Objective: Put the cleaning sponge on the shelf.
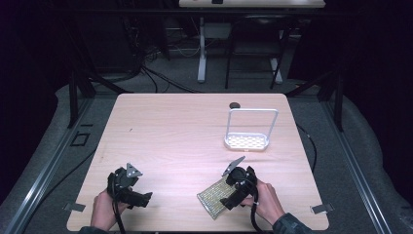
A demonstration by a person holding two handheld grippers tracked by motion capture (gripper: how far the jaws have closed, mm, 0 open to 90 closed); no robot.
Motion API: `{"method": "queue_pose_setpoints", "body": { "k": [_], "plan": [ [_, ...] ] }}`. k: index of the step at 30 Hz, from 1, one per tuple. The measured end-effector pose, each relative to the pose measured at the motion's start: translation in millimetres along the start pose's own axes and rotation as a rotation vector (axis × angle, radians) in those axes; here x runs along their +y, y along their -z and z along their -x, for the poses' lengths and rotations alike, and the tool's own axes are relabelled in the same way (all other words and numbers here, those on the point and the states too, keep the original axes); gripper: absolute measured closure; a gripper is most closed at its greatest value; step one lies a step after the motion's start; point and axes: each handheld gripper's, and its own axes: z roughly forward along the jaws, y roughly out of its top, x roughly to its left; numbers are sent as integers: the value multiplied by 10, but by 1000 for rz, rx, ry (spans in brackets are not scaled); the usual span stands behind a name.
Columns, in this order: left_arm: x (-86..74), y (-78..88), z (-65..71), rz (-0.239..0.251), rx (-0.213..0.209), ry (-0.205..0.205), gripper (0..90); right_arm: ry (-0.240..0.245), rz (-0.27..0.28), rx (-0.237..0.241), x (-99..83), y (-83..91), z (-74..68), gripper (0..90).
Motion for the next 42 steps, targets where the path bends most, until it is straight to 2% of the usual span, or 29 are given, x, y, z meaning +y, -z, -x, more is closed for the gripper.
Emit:
{"method": "queue_pose_setpoints", "body": {
  "k": [6, 9, 10, 16, 20, 32, 36, 42],
  "plan": [
    [-1, 1, 2, 1, 5, 1, 2, 1, -35, -2, 41, -117, 11, 0],
    [-1, 1, 2, 4, 2, 2, 2, -3, -61, -13, 35, -176, 7, 0],
    [-1, 2, 4, 3, 3, 2, 2, -3, -86, -14, 29, -206, 12, 0],
    [-1, 5, 5, 3, 3, 2, 2, -28, -92, -3, 15, -229, 37, 6],
    [-1, 4, 6, 3, 3, 1, 3, -56, -101, 15, 12, -234, 45, 58],
    [-2, 3, 5, 1, 3, -1, 5, -46, -107, 0, 27, -203, -10, 193],
    [-2, 2, 4, -1, 5, -2, 6, -55, -107, 5, 27, -191, -16, 257],
    [-2, 3, 4, 0, 5, -1, 7, -37, -95, 9, 21, -157, -65, 408]
  ]
}}
